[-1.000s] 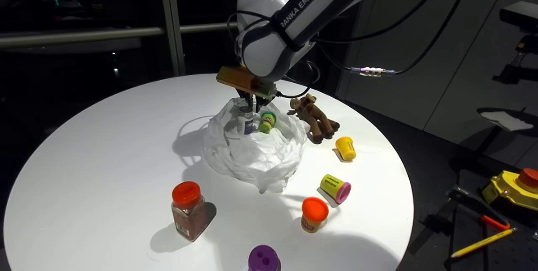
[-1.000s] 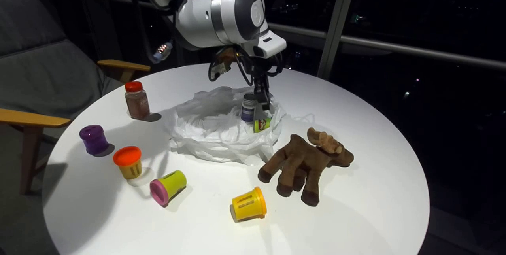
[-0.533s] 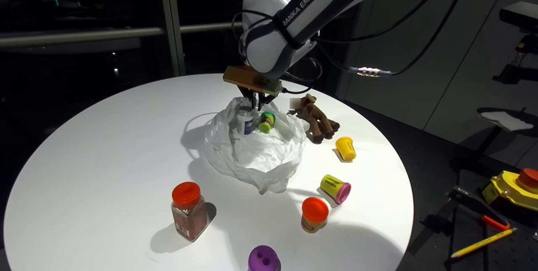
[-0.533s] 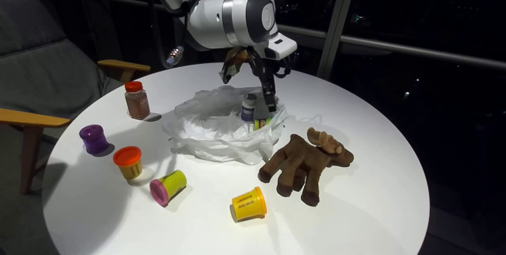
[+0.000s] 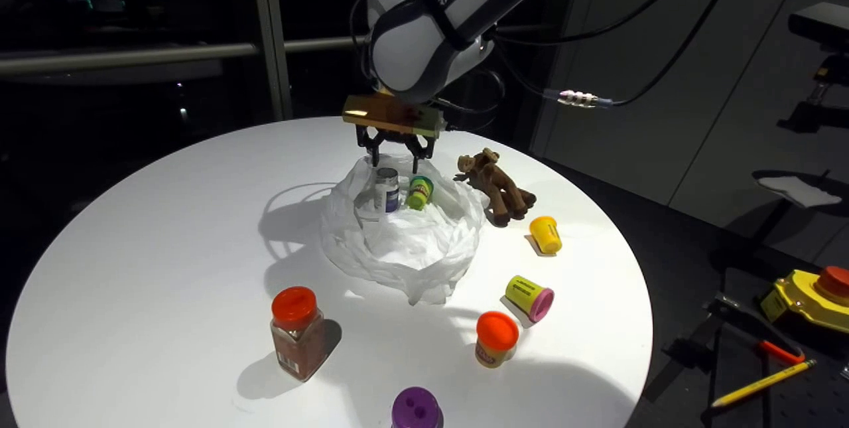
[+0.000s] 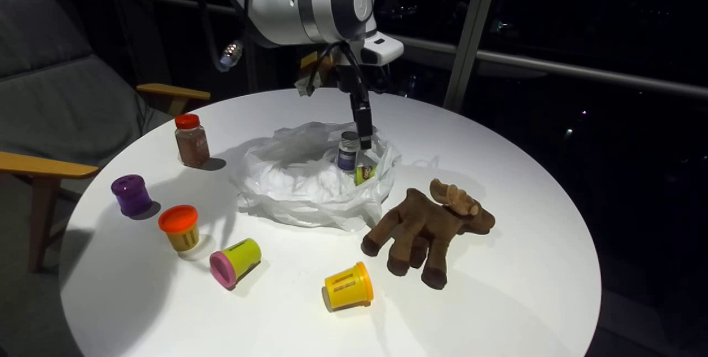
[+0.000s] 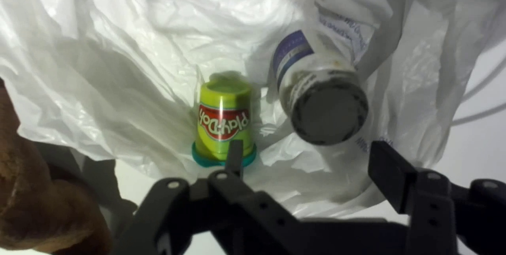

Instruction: Remove all the contents from the white plastic bag and put them on the table one at a time

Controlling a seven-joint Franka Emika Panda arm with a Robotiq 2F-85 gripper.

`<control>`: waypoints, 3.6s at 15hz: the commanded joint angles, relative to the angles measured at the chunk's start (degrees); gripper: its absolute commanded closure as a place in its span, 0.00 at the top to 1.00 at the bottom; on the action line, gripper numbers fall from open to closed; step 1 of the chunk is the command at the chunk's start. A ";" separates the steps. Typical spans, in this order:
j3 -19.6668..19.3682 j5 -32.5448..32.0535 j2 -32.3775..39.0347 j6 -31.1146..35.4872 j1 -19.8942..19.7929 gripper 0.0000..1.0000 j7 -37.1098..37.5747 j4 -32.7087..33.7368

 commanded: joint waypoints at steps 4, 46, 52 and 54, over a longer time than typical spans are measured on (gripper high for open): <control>2.32 0.88 0.10 -4.21 0.17 1.00 -3.96 2.05; 1.50 -17.53 -38.09 16.51 -4.61 0.19 -8.37 -65.40; 0.20 -19.68 -35.42 20.06 -0.67 0.69 -7.82 -64.56; -0.89 -21.89 -36.93 19.30 0.22 0.76 -7.02 -64.79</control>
